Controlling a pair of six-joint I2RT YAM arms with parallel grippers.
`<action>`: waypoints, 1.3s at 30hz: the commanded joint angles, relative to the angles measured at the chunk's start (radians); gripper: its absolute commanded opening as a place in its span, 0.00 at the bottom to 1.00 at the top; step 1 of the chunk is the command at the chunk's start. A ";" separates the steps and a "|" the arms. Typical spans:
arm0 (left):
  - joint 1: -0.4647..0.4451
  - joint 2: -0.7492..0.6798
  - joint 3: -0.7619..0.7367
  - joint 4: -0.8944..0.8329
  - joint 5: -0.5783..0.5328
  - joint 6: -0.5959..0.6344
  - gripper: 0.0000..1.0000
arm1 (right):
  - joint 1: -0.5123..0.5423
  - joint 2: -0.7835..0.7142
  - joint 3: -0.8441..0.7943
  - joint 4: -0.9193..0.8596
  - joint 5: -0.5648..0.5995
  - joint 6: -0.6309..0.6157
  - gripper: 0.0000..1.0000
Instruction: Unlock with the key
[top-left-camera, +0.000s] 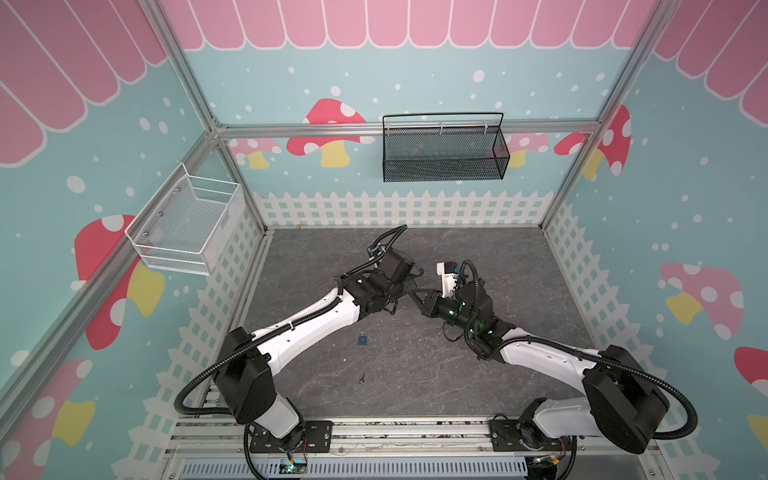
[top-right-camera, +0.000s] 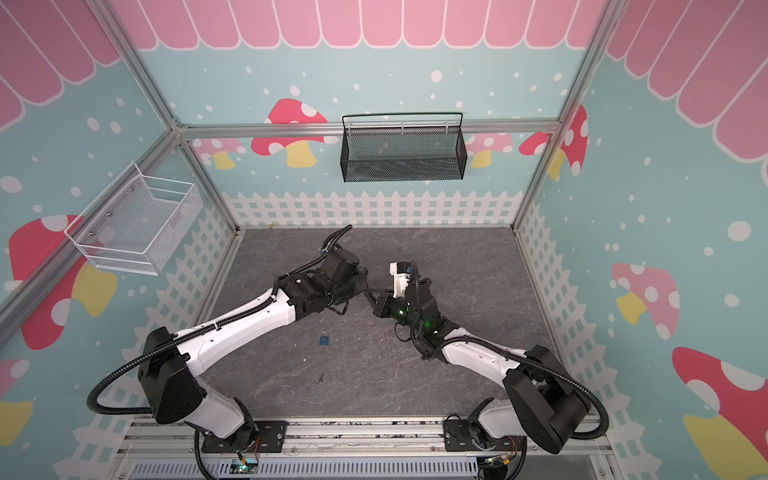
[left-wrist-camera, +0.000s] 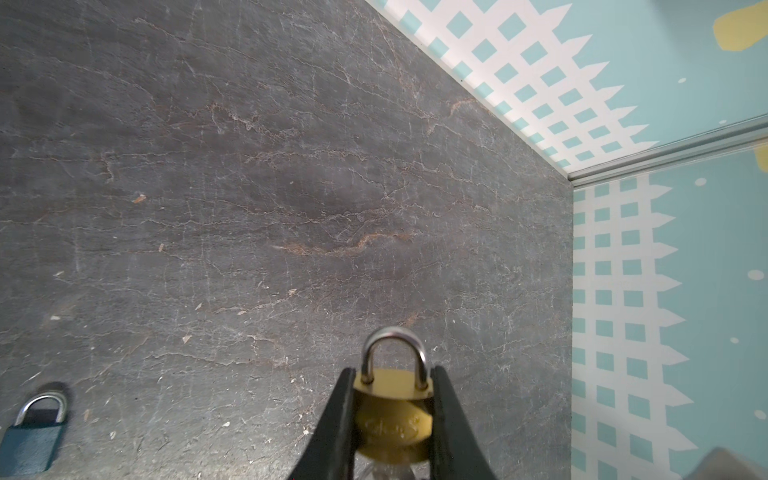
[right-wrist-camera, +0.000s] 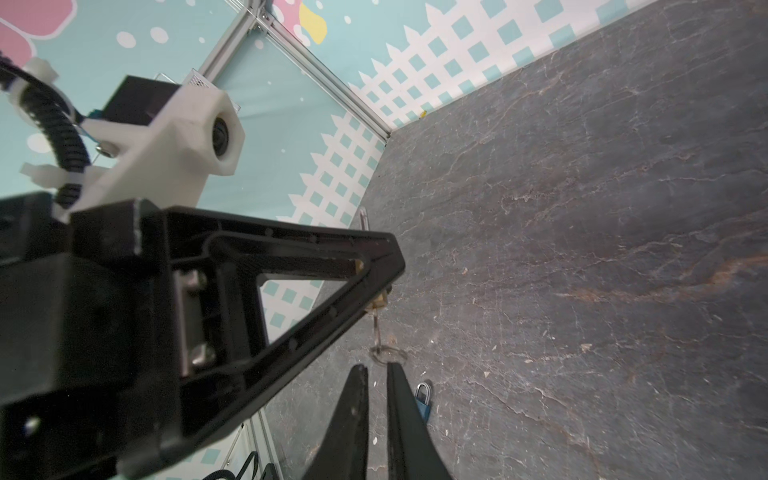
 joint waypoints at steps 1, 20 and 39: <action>-0.003 -0.028 0.010 0.018 0.009 -0.016 0.00 | -0.003 0.020 0.031 0.025 0.000 0.006 0.13; -0.023 -0.037 -0.002 0.026 0.041 -0.022 0.00 | -0.003 0.018 0.039 0.008 0.048 -0.003 0.09; -0.025 -0.043 0.025 0.020 0.051 0.005 0.00 | -0.003 0.001 0.061 -0.054 0.049 -0.015 0.10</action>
